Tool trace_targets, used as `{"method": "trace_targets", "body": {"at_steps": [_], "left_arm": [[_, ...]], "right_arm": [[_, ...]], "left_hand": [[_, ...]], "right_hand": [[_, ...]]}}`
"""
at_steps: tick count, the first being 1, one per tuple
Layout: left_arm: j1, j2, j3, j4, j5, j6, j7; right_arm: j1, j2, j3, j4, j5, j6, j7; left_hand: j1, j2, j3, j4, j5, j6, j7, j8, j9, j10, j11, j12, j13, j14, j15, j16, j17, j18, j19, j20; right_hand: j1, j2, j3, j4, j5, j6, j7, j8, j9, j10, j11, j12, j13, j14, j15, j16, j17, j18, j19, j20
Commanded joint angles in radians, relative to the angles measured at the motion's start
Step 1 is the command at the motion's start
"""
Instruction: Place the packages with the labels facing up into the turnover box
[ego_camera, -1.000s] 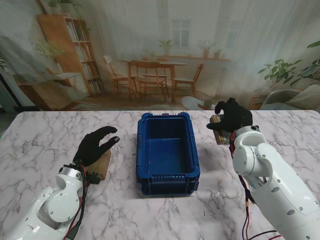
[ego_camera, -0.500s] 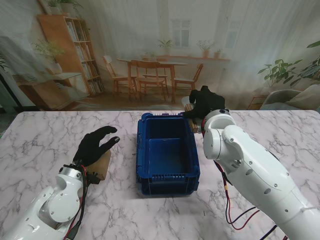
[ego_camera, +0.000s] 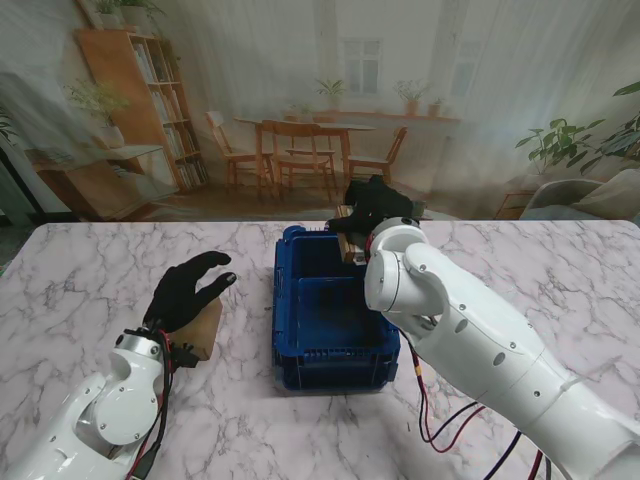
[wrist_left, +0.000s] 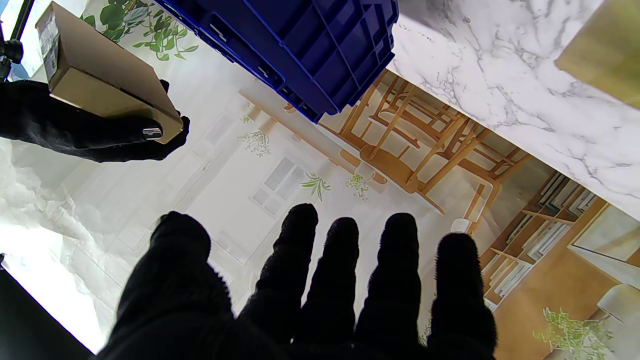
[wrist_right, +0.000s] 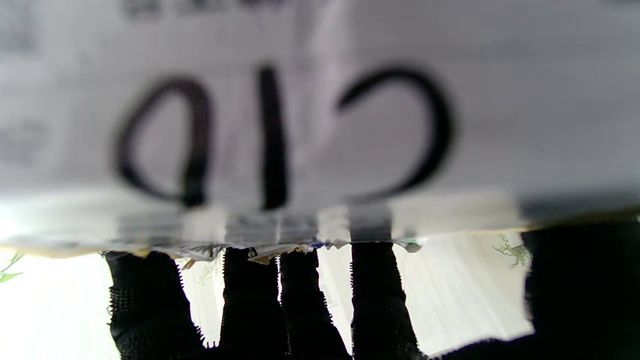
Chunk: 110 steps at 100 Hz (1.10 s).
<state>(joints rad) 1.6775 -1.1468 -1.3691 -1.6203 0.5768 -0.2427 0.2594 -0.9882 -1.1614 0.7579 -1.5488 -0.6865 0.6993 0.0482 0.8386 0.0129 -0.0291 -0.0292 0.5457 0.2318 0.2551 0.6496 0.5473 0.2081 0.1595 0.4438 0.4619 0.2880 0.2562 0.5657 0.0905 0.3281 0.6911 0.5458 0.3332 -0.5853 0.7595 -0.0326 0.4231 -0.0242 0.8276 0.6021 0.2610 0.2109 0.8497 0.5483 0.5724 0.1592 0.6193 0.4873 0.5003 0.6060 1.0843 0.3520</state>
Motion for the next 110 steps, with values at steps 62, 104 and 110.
{"method": "trace_targets", "body": {"at_steps": [62,104,110], "left_arm": [[0.017,0.001,-0.001,-0.02,0.001,0.005,-0.021],[0.02,0.001,-0.003,-0.022,-0.001,0.003,-0.022],[0.02,0.001,-0.003,-0.022,-0.001,0.003,-0.022]], "right_arm": [[0.084,-0.093,-0.099,0.124,0.155,0.075,-0.074],[0.103,-0.138,-0.115,0.217,0.213,0.095,-0.13],[0.102,-0.143,-0.114,0.228,0.215,0.096,-0.14]], "left_hand": [[0.023,0.037,-0.003,0.018,0.015,-0.005,-0.013,-0.007,-0.012,-0.012,-0.01,-0.003,-0.007,-0.007,0.0,0.001,-0.014,0.003,-0.026,0.013],[0.023,0.036,-0.003,0.018,0.015,-0.006,-0.014,-0.007,-0.012,-0.013,-0.01,-0.003,-0.007,-0.007,0.0,0.001,-0.014,0.003,-0.026,0.013],[0.025,0.036,-0.002,0.018,0.015,-0.006,-0.014,-0.007,-0.013,-0.012,-0.01,-0.003,-0.007,-0.007,0.0,0.001,-0.014,0.004,-0.026,0.013]], "right_hand": [[0.227,0.2,0.066,-0.027,-0.034,0.047,-0.002,-0.037,-0.058,0.031,-0.019,-0.008,0.016,0.029,0.167,0.023,0.079,-0.218,0.32,0.113],[0.135,0.206,-0.023,-0.03,-0.078,0.059,-0.019,-0.015,-0.105,0.037,-0.013,-0.007,-0.051,0.043,0.133,0.007,0.018,-0.157,0.272,0.101],[0.115,0.201,-0.055,-0.031,-0.09,0.061,-0.022,-0.01,-0.112,0.037,-0.01,-0.005,-0.067,0.048,0.128,0.005,0.004,-0.145,0.265,0.102]]}}
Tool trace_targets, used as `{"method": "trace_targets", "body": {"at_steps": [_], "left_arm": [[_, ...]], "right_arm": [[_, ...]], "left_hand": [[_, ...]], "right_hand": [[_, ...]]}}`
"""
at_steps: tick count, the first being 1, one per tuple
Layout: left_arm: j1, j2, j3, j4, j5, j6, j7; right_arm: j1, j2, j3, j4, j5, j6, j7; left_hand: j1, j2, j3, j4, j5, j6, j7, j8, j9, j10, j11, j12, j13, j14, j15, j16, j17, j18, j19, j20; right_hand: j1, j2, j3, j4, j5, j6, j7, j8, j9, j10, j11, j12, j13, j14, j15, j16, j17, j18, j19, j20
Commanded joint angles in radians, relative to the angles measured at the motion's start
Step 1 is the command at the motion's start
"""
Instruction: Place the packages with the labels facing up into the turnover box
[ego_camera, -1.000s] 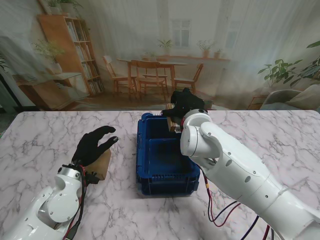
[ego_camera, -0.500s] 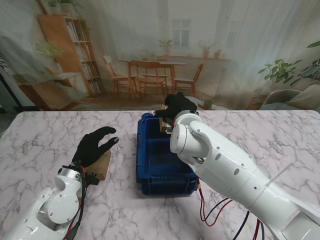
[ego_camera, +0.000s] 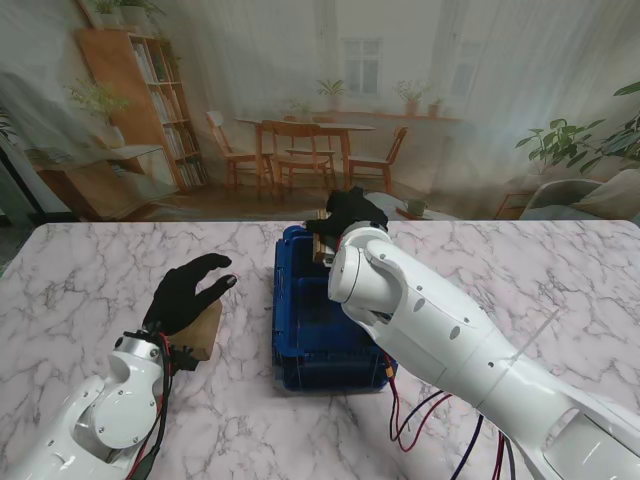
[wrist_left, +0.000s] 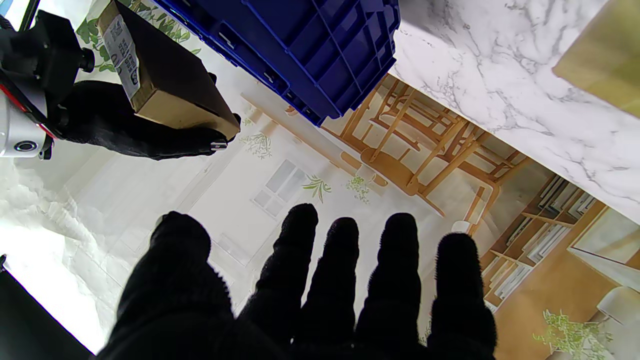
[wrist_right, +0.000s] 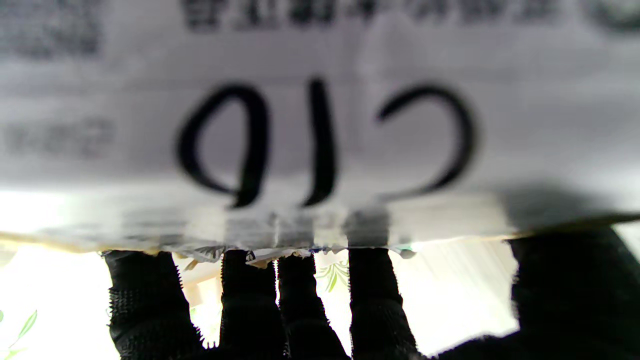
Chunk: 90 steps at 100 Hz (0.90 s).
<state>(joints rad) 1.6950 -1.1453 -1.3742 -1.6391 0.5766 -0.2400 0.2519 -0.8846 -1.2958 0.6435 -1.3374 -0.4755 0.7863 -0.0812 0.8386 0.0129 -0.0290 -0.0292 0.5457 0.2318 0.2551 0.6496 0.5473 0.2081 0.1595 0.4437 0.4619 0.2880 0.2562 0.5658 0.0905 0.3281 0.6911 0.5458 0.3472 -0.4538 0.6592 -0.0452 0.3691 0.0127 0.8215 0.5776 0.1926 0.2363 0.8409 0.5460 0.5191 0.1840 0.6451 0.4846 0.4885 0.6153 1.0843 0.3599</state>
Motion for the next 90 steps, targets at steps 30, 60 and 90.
{"method": "trace_targets", "body": {"at_steps": [30,60,90], "left_arm": [[0.001,-0.001,0.002,-0.001,-0.002,-0.002,-0.015],[-0.003,-0.001,0.005,0.006,-0.004,-0.009,-0.016],[-0.005,-0.001,0.004,0.01,-0.005,-0.014,-0.012]], "right_arm": [[0.015,-0.027,-0.016,0.072,0.021,0.01,-0.025],[0.037,-0.046,-0.037,0.124,0.054,0.0,-0.025],[0.05,-0.05,-0.058,0.137,0.069,-0.008,-0.005]], "left_hand": [[0.022,0.035,-0.003,0.018,0.014,-0.007,-0.013,-0.007,-0.013,-0.013,-0.01,-0.003,-0.007,-0.007,-0.001,0.0,-0.014,0.003,-0.027,0.013],[0.02,0.035,-0.003,0.018,0.014,-0.008,-0.014,-0.007,-0.015,-0.014,-0.012,-0.004,-0.007,-0.009,-0.001,0.0,-0.014,0.004,-0.028,0.012],[0.018,0.034,-0.003,0.018,0.014,-0.008,-0.014,-0.007,-0.016,-0.014,-0.012,-0.004,-0.008,-0.009,-0.002,0.0,-0.015,0.002,-0.03,0.012]], "right_hand": [[-0.036,0.013,-0.052,-0.032,-0.097,0.034,-0.041,0.021,-0.041,0.013,-0.079,-0.034,-0.075,0.037,0.066,-0.002,-0.054,-0.091,0.223,0.095],[-0.122,0.024,-0.097,-0.045,-0.186,0.051,-0.173,-0.047,-0.038,0.002,-0.192,-0.068,-0.107,0.043,-0.009,-0.027,-0.112,-0.068,0.189,0.095],[-0.139,0.034,-0.104,-0.048,-0.202,0.048,-0.214,-0.072,-0.035,-0.006,-0.236,-0.09,-0.125,0.042,-0.074,-0.054,-0.173,-0.038,0.132,0.075]]}}
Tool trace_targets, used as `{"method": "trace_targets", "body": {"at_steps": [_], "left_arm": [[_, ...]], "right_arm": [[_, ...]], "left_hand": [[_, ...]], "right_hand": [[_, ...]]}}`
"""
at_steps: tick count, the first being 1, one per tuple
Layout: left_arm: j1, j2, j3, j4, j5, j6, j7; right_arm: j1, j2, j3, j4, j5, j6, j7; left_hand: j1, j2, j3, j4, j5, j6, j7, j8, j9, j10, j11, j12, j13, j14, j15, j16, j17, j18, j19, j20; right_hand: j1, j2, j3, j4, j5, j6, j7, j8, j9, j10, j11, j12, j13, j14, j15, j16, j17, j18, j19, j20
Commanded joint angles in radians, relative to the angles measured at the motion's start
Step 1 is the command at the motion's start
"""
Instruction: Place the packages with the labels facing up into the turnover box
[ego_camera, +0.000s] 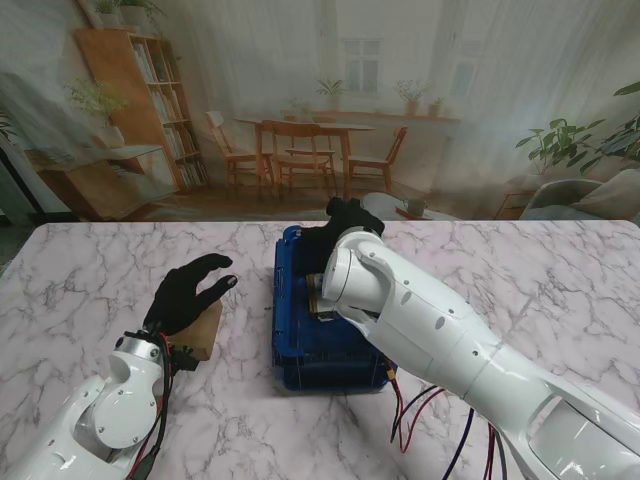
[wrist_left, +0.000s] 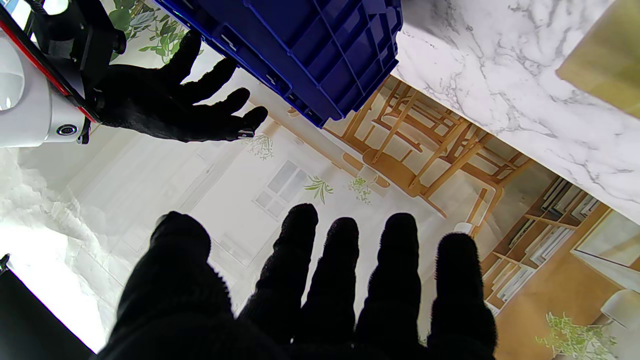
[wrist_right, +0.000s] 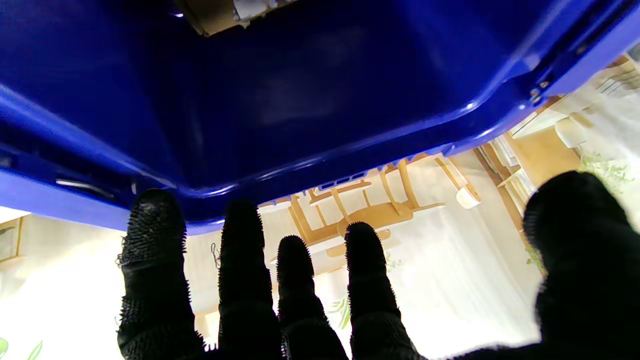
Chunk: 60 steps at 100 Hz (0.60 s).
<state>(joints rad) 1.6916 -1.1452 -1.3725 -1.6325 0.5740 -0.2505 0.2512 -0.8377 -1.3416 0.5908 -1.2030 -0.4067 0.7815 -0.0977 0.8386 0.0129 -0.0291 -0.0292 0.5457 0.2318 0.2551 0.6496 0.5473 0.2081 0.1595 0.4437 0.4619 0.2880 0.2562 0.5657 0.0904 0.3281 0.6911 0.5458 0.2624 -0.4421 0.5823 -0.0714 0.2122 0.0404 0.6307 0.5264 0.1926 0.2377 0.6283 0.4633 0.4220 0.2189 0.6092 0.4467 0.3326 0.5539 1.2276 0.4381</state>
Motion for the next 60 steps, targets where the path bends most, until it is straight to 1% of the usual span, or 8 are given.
{"method": "trace_targets", "body": {"at_steps": [1,14,24,34,53,60], "left_arm": [[-0.001,-0.001,0.002,0.004,-0.003,-0.004,-0.012],[-0.001,-0.001,0.002,0.004,-0.003,-0.004,-0.011],[-0.001,-0.002,0.001,0.005,-0.004,-0.006,-0.011],[-0.001,-0.001,0.001,0.005,-0.003,-0.006,-0.011],[-0.002,-0.001,0.003,0.006,-0.003,-0.005,-0.013],[-0.003,-0.001,0.002,0.007,-0.003,-0.005,-0.012]], "right_arm": [[0.003,-0.005,-0.006,0.003,0.001,-0.003,0.011],[0.0,-0.003,-0.004,0.0,-0.001,-0.008,0.01],[-0.014,0.005,0.013,-0.025,-0.006,-0.011,0.005],[-0.039,0.023,0.038,-0.079,-0.021,-0.022,0.005],[-0.095,0.065,0.102,-0.214,-0.056,-0.044,0.019],[-0.12,0.079,0.129,-0.264,-0.073,-0.05,0.023]], "left_hand": [[0.017,0.035,-0.004,0.017,0.014,-0.008,-0.014,-0.008,-0.016,-0.015,-0.013,-0.004,-0.008,-0.01,-0.002,0.0,-0.016,0.003,-0.03,0.012],[0.017,0.035,-0.003,0.017,0.013,-0.01,-0.014,-0.008,-0.016,-0.015,-0.013,-0.004,-0.007,-0.01,-0.003,0.0,-0.015,0.002,-0.03,0.012],[0.017,0.034,-0.003,0.017,0.014,-0.008,-0.014,-0.008,-0.017,-0.014,-0.013,-0.004,-0.008,-0.009,-0.003,0.0,-0.015,0.003,-0.031,0.012],[0.016,0.034,-0.003,0.017,0.014,-0.009,-0.014,-0.008,-0.015,-0.014,-0.012,-0.004,-0.007,-0.011,-0.002,0.0,-0.015,0.003,-0.031,0.013],[0.016,0.034,-0.003,0.017,0.013,-0.008,-0.014,-0.008,-0.016,-0.014,-0.012,-0.004,-0.009,-0.009,-0.003,-0.001,-0.015,0.002,-0.031,0.013],[0.018,0.035,-0.002,0.018,0.014,-0.008,-0.014,-0.008,-0.015,-0.014,-0.012,-0.004,-0.007,-0.009,-0.002,0.0,-0.014,0.003,-0.031,0.013]], "right_hand": [[-0.054,0.024,-0.027,-0.022,-0.045,0.019,-0.025,-0.022,-0.034,-0.008,-0.026,-0.009,-0.03,0.007,-0.045,-0.019,-0.023,0.027,-0.017,-0.005],[-0.053,0.033,-0.029,-0.022,-0.048,0.018,-0.037,-0.027,-0.032,-0.013,-0.029,-0.013,-0.039,0.004,-0.074,-0.03,-0.064,0.017,-0.046,-0.013],[-0.046,0.042,-0.032,-0.021,-0.047,0.019,-0.041,-0.027,-0.031,-0.015,-0.024,-0.013,-0.038,0.0,-0.084,-0.033,-0.087,0.01,-0.062,-0.014],[-0.041,0.05,-0.036,-0.02,-0.044,0.018,-0.042,-0.027,-0.029,-0.017,-0.015,-0.011,-0.03,-0.002,-0.086,-0.032,-0.09,0.006,-0.066,-0.013],[-0.029,0.065,-0.046,-0.017,-0.034,0.013,-0.044,-0.028,-0.027,-0.018,0.002,-0.01,-0.02,-0.003,-0.089,-0.032,-0.091,0.005,-0.069,-0.01],[-0.019,0.075,-0.063,-0.014,-0.026,0.013,-0.052,-0.03,-0.031,-0.016,0.038,-0.004,-0.008,-0.002,-0.089,-0.029,-0.082,-0.001,-0.066,-0.003]]}}
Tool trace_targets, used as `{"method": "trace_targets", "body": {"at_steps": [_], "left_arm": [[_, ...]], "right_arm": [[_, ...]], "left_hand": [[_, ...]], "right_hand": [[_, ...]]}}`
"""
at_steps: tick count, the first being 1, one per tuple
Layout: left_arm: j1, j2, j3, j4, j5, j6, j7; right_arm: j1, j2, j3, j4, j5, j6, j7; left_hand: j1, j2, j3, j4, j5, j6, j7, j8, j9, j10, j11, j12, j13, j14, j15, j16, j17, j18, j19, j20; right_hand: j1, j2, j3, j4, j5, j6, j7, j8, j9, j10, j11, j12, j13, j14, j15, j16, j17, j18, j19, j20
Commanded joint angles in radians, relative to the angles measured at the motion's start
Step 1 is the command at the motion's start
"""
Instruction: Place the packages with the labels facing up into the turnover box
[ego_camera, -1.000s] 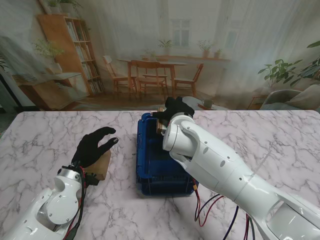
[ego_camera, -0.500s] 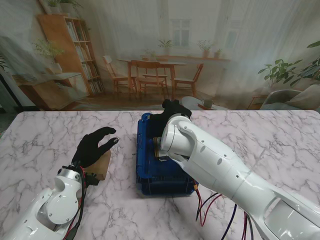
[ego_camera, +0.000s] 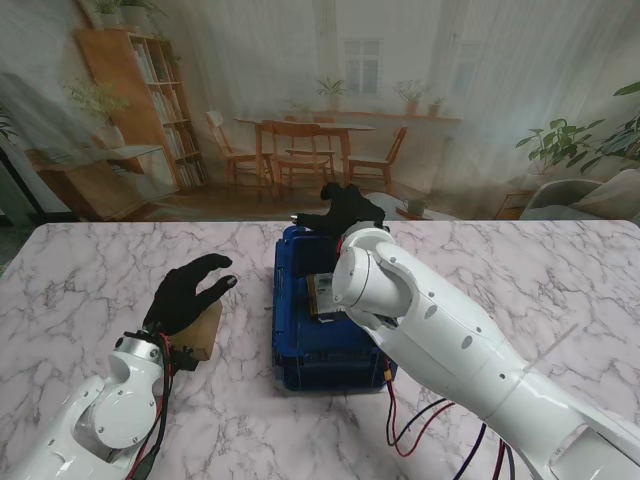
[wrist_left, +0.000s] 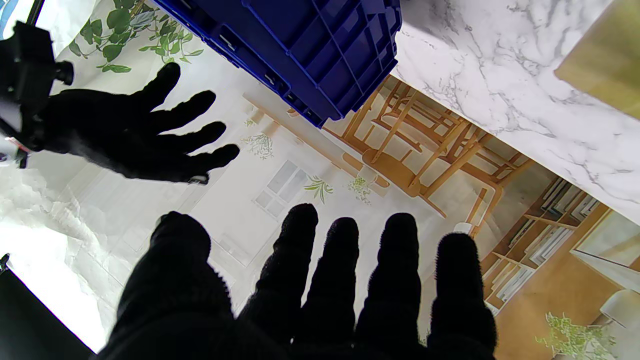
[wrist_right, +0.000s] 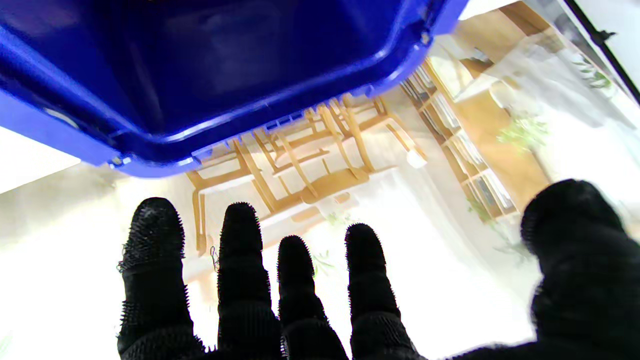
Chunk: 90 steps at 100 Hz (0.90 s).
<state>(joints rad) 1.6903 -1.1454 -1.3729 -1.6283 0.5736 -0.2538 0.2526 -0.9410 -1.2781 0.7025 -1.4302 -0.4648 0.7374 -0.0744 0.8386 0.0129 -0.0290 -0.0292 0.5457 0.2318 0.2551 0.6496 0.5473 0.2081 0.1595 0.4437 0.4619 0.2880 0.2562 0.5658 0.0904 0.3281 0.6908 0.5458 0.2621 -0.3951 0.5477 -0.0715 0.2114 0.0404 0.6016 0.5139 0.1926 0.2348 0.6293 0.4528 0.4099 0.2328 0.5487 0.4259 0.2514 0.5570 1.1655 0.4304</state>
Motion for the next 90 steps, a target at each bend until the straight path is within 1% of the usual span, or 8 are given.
{"method": "trace_targets", "body": {"at_steps": [1,22,39,50,60,72,83,90], "left_arm": [[-0.001,-0.001,0.003,0.003,-0.002,-0.002,-0.013],[0.0,-0.002,0.001,0.002,-0.003,0.001,-0.009],[-0.001,-0.002,0.001,0.003,-0.003,0.004,-0.01],[-0.002,-0.001,0.002,0.003,-0.002,0.006,-0.012],[-0.003,-0.001,0.003,0.004,0.0,0.009,-0.013],[-0.005,-0.001,0.005,0.005,0.001,0.012,-0.012],[-0.007,-0.002,0.007,0.007,0.002,0.017,-0.009],[-0.008,-0.002,0.01,0.007,0.0,0.021,-0.011]], "right_arm": [[-0.02,0.017,0.021,-0.044,-0.017,-0.007,0.0],[-0.125,0.066,0.127,-0.199,-0.097,-0.041,0.016],[-0.244,0.112,0.238,-0.308,-0.216,-0.089,0.046],[-0.335,0.132,0.324,-0.364,-0.286,-0.124,0.051],[-0.417,0.142,0.399,-0.4,-0.332,-0.161,0.042],[-0.511,0.148,0.483,-0.433,-0.357,-0.212,0.022],[-0.597,0.148,0.549,-0.456,-0.366,-0.247,-0.013],[-0.644,0.144,0.581,-0.461,-0.367,-0.264,-0.051]], "left_hand": [[0.017,0.035,-0.003,0.017,0.014,-0.009,-0.014,-0.008,-0.015,-0.014,-0.012,-0.004,-0.007,-0.009,-0.002,0.0,-0.014,0.003,-0.031,0.013],[0.017,0.036,-0.003,0.017,0.013,-0.008,-0.014,-0.008,-0.016,-0.015,-0.012,-0.004,-0.008,-0.01,-0.003,0.0,-0.015,0.002,-0.032,0.013],[0.017,0.036,-0.003,0.017,0.013,-0.007,-0.014,-0.008,-0.016,-0.014,-0.012,-0.004,-0.008,-0.008,-0.003,0.0,-0.015,0.002,-0.031,0.014],[0.02,0.035,-0.002,0.018,0.015,-0.008,-0.014,-0.008,-0.015,-0.014,-0.012,-0.004,-0.007,-0.008,-0.002,0.0,-0.015,0.004,-0.031,0.014],[0.018,0.036,-0.003,0.018,0.013,-0.008,-0.014,-0.008,-0.016,-0.014,-0.012,-0.004,-0.008,-0.009,-0.002,0.0,-0.015,0.003,-0.031,0.014],[0.018,0.036,-0.003,0.018,0.014,-0.009,-0.013,-0.007,-0.015,-0.016,-0.012,-0.004,-0.01,-0.01,-0.003,0.0,-0.015,0.002,-0.031,0.014],[0.021,0.037,-0.002,0.018,0.013,-0.008,-0.013,-0.007,-0.015,-0.014,-0.011,-0.003,-0.012,-0.011,-0.005,-0.001,-0.016,0.0,-0.031,0.014],[0.021,0.037,-0.003,0.018,0.014,-0.006,-0.013,-0.007,-0.015,-0.014,-0.01,-0.003,-0.012,-0.01,-0.005,-0.001,-0.016,0.0,-0.031,0.014]], "right_hand": [[-0.018,0.028,-0.029,-0.013,-0.024,0.013,-0.023,-0.017,-0.03,-0.014,0.04,0.007,0.006,-0.015,-0.027,-0.007,0.001,-0.005,-0.003,0.006],[-0.008,0.04,-0.038,-0.01,0.0,0.009,-0.024,-0.018,-0.032,-0.013,0.061,0.011,0.013,-0.014,-0.027,-0.005,0.001,-0.004,-0.005,0.011],[-0.002,0.046,-0.045,-0.009,0.018,0.004,-0.029,-0.019,-0.033,-0.013,0.072,0.013,0.011,-0.015,-0.034,-0.007,-0.005,-0.005,-0.012,0.011],[0.006,0.04,-0.048,-0.008,0.034,0.002,-0.029,-0.02,-0.023,-0.014,0.075,0.012,0.026,-0.015,-0.035,-0.008,-0.001,-0.002,-0.012,0.012],[0.008,0.043,-0.052,-0.008,0.042,0.001,-0.032,-0.02,-0.011,-0.015,0.071,0.007,0.031,-0.014,-0.037,-0.009,0.001,-0.003,-0.012,0.014],[0.014,0.047,-0.055,-0.007,0.049,-0.003,-0.032,-0.019,-0.008,-0.019,0.063,0.0,0.029,-0.016,-0.043,-0.01,-0.006,-0.004,-0.019,0.013],[0.021,0.053,-0.065,-0.006,0.052,-0.007,-0.034,-0.018,0.004,-0.024,0.052,-0.012,0.024,-0.018,-0.081,-0.029,-0.026,0.0,-0.05,0.003],[0.025,0.055,-0.07,-0.005,0.053,-0.007,-0.035,-0.017,0.005,-0.023,0.042,-0.02,0.021,-0.018,-0.101,-0.039,-0.037,0.004,-0.065,-0.003]]}}
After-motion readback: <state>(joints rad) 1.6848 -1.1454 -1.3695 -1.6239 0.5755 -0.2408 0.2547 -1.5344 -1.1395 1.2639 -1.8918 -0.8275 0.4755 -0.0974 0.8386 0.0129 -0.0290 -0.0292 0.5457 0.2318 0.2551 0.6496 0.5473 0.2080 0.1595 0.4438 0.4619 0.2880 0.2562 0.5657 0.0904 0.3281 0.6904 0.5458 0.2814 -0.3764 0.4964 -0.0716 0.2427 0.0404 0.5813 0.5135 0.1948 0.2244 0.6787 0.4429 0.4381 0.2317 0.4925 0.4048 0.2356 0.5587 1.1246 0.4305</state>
